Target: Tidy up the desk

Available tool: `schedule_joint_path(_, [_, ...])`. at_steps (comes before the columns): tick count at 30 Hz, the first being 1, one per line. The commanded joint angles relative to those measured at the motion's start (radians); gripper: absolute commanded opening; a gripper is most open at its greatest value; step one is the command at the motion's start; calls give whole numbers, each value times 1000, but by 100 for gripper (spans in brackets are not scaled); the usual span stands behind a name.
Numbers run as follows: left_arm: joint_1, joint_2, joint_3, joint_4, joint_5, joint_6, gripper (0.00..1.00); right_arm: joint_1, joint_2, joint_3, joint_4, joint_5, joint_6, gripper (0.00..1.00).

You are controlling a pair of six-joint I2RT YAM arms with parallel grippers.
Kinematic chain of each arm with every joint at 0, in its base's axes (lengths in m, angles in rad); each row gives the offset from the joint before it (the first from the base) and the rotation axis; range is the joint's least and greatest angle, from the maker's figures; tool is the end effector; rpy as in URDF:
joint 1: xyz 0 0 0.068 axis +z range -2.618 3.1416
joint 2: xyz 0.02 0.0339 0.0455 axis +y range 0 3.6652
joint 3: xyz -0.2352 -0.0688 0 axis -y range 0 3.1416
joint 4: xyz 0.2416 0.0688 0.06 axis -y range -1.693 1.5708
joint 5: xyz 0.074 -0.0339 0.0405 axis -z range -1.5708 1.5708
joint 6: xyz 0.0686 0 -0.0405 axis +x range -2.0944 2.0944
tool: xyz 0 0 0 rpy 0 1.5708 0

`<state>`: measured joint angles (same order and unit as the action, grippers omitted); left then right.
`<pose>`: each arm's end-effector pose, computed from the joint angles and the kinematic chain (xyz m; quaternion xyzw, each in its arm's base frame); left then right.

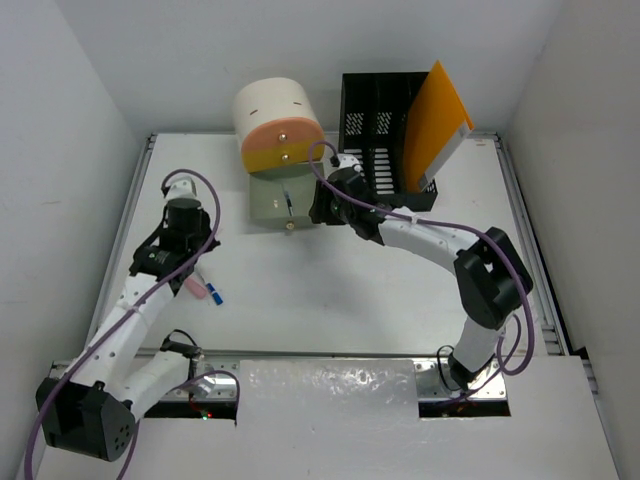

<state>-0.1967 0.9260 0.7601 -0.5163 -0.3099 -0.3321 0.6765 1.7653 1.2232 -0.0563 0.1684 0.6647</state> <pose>0.2345 -0.0254 0.2329 -0.1265 0.8856 0.0235 0.4463 0.3350 0.2542 0.1912 0.0341 0.8812 0.2311 0.4110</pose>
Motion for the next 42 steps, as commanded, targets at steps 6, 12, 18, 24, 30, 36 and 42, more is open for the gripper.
schedule_joint_path(6, [-6, 94, 215, 165, 55, 62, 5, -3, 77, 21, 168, 42, 332, 39])
schedule_joint_path(12, [-6, 102, 234, 193, 45, 80, 4, -2, 167, 56, 153, 30, 437, 40])
schedule_joint_path(18, [-6, 181, 346, 236, 29, 139, 3, -3, 195, 50, 204, 20, 450, 50])
schedule_joint_path(24, [-6, 195, 367, 248, 80, 120, 3, -6, 232, 75, 243, 42, 437, 51])
schedule_joint_path(30, [-6, 183, 329, 240, 78, 119, 3, -17, 270, 98, 295, 34, 382, 51])
schedule_joint_path(36, [-6, 182, 312, 237, 86, 119, 3, -28, 281, 121, 369, 2, 329, 51])
schedule_joint_path(42, [-9, 188, 303, 239, 104, 110, 3, -31, 290, 156, 408, -1, 292, 52])
